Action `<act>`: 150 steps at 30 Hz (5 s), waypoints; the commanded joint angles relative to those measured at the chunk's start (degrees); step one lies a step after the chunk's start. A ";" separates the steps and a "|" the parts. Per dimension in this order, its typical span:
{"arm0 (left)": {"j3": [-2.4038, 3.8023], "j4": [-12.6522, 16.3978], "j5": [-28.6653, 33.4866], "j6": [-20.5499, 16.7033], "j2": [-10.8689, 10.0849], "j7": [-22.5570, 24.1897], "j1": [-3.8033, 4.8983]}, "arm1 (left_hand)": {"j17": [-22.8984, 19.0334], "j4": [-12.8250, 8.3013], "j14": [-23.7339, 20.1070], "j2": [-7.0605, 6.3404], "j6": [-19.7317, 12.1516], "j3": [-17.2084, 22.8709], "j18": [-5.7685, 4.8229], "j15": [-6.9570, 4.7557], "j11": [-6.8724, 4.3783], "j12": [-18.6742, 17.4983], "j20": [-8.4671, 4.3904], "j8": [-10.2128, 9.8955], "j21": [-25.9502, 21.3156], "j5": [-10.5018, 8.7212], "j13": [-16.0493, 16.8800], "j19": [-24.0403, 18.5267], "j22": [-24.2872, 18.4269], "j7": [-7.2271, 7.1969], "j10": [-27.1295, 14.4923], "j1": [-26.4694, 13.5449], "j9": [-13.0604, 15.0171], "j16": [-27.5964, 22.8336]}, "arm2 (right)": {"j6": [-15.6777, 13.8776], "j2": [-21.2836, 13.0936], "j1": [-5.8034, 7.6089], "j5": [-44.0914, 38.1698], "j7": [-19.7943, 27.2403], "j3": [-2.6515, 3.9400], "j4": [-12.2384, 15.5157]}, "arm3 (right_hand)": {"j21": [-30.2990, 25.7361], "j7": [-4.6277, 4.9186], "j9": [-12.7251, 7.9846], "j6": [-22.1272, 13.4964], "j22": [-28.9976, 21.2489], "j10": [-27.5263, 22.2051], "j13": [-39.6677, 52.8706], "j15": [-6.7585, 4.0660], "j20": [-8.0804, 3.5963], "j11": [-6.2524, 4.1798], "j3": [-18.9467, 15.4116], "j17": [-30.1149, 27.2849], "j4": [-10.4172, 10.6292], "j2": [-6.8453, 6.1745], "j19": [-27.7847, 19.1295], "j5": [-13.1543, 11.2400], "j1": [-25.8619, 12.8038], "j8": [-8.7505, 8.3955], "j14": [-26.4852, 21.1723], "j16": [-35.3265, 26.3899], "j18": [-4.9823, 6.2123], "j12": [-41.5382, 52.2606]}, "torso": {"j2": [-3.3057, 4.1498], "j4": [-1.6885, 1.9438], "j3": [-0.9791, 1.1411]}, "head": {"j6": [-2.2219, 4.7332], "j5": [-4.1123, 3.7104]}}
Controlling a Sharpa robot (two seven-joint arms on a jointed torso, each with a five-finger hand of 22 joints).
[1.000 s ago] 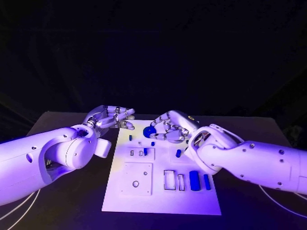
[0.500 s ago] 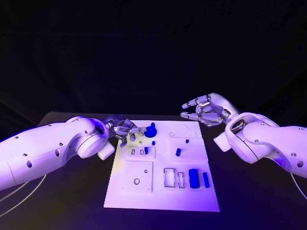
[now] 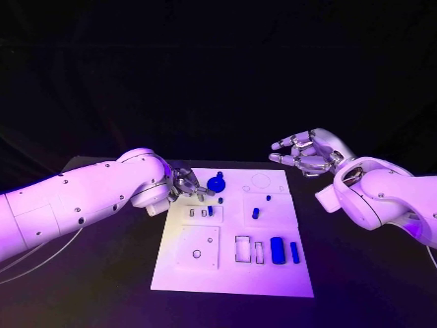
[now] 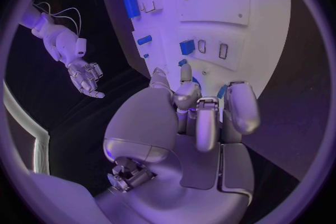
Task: Assemble the parts on the task board
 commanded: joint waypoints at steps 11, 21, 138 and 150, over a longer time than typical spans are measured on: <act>-0.68 -3.62 -5.27 5.46 4.44 -4.41 0.54 | 13.23 -0.02 5.29 0.33 -0.99 -0.52 -1.09 -0.41 0.03 1.02 0.01 0.95 0.86 -0.25 1.02 0.61 1.11 0.04 0.51 -1.40 1.24 0.19 | 1.02 0.01 0.05 -0.69 -0.50 0.00 -0.06 | -0.42 -0.18 -0.07 0.01 5.62 -0.37 -0.17 -0.52 -0.31 -0.12 -0.47 -0.12 0.09 0.16 -0.19 0.70 -0.65 0.21 1.97 -0.30 0.34 -0.40 | 0.09 -0.08 -0.11 | -0.70 0.12; -1.01 -5.81 -5.49 7.77 6.26 -4.80 0.51 | 13.20 -0.07 5.27 0.58 -1.39 -0.49 -1.22 -0.40 0.06 1.19 0.02 1.16 1.32 -0.22 1.27 0.90 1.94 0.07 0.43 -1.54 1.73 0.17 | 0.90 0.05 0.05 -0.76 -0.57 0.00 -0.16 | -0.63 -0.16 -0.09 -0.08 5.51 -0.48 -0.37 -0.52 -0.32 -0.10 -0.60 -0.28 0.20 0.18 -0.26 0.94 -0.78 0.22 1.94 -0.46 0.38 -0.56 | 0.07 -0.11 -0.12 | -1.02 0.27; -1.34 -1.73 -1.85 -1.46 2.66 -3.95 -1.61 | 13.31 -12.08 5.28 -15.47 -5.55 61.64 -1.52 -0.85 -0.54 -9.84 -0.16 6.32 3.40 -0.22 -9.47 0.64 5.46 -0.19 -2.01 1.32 16.25 0.19 | 3.00 0.38 -0.05 -3.99 -3.39 -0.30 -1.32 | -1.21 -0.17 -0.16 -0.26 5.27 -0.39 -0.50 -0.50 -0.35 -0.08 -1.53 -0.31 0.97 0.44 -0.27 2.41 -1.66 0.53 2.01 -0.68 0.45 -0.35 | -0.05 0.22 0.20 | -2.45 1.30; -1.40 -1.76 -4.91 -1.32 3.39 -3.98 -2.62 | 13.32 -12.79 5.29 -15.60 -5.71 62.44 -1.53 -0.96 -0.66 -11.23 -0.28 6.96 3.41 -0.25 -11.38 0.67 5.52 -0.31 -2.17 0.38 16.79 0.19 | 2.71 0.41 -0.05 -3.11 -3.41 -0.31 -1.26 | -1.98 -0.15 -0.17 -0.31 4.84 -0.91 -1.03 -0.47 -0.33 -0.06 -1.75 -1.04 1.12 0.46 -0.67 2.57 -1.78 0.59 1.76 -1.32 0.61 -0.87 | -0.01 0.22 0.27 | -2.57 1.35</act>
